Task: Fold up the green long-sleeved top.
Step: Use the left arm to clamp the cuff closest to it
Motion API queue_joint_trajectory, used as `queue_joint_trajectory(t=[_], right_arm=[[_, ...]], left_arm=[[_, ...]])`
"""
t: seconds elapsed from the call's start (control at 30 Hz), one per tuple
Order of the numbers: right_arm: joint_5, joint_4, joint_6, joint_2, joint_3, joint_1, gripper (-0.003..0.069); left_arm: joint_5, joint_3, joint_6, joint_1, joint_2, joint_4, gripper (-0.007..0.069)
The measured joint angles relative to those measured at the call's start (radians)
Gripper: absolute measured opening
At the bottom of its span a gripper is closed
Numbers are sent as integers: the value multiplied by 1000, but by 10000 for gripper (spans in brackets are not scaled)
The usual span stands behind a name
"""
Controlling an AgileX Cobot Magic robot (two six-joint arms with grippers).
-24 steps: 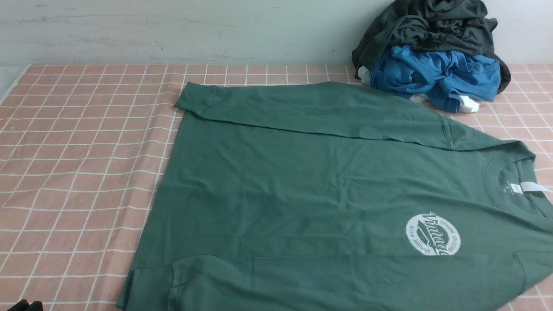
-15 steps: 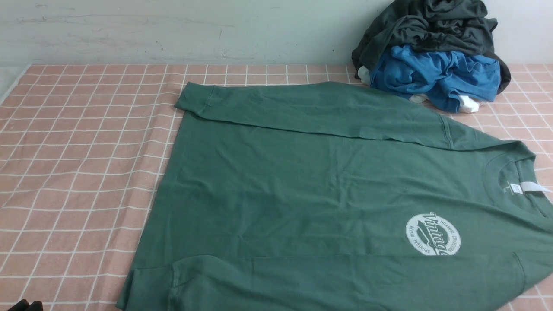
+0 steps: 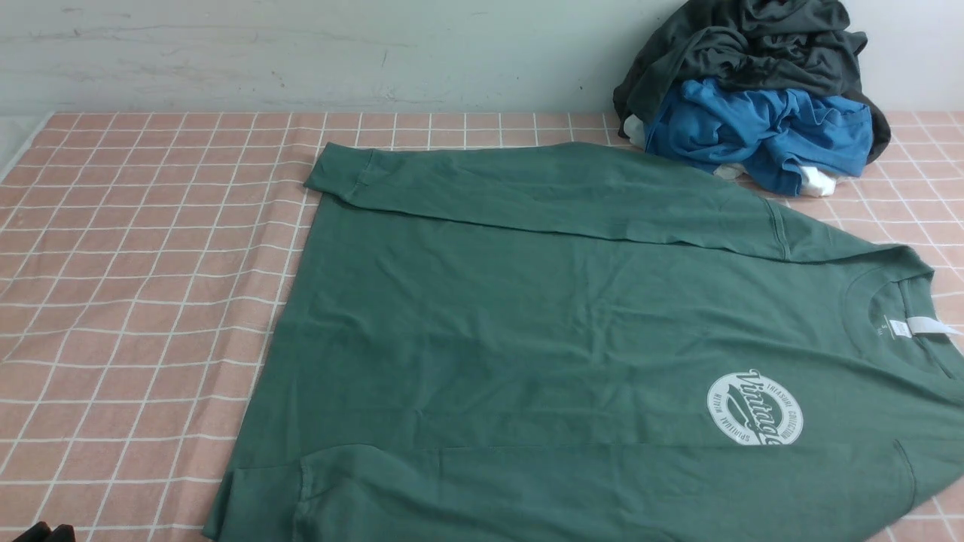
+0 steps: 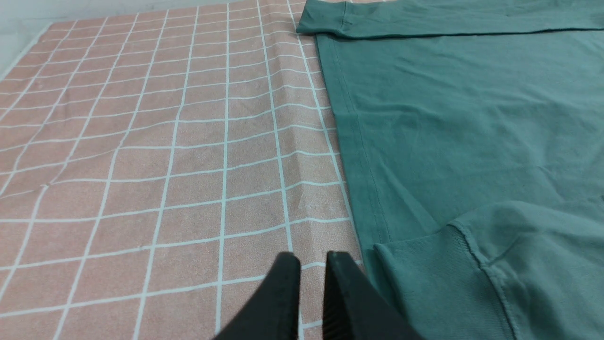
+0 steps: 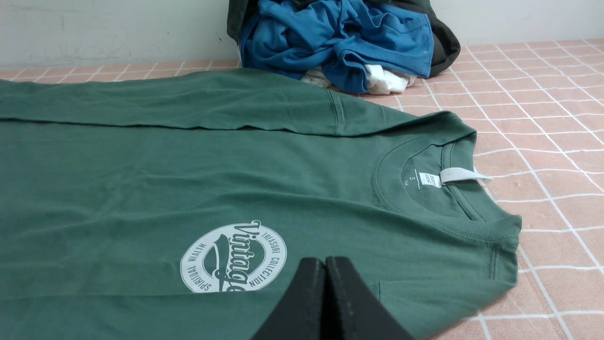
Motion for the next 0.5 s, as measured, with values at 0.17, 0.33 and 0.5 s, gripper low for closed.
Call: queue_joint_trajectory(t=[0.17, 0.33, 0.5], right_arm=[[0, 0, 0, 0, 0, 0, -13], [-18, 16, 19, 0, 0, 0, -13], [-176, 74, 33, 0, 4, 0, -13]], left_arm=[[-9, 0, 0, 0, 0, 0, 69], [-77, 9, 0, 0, 0, 0, 69], [-290, 10, 23, 0, 0, 24, 69]])
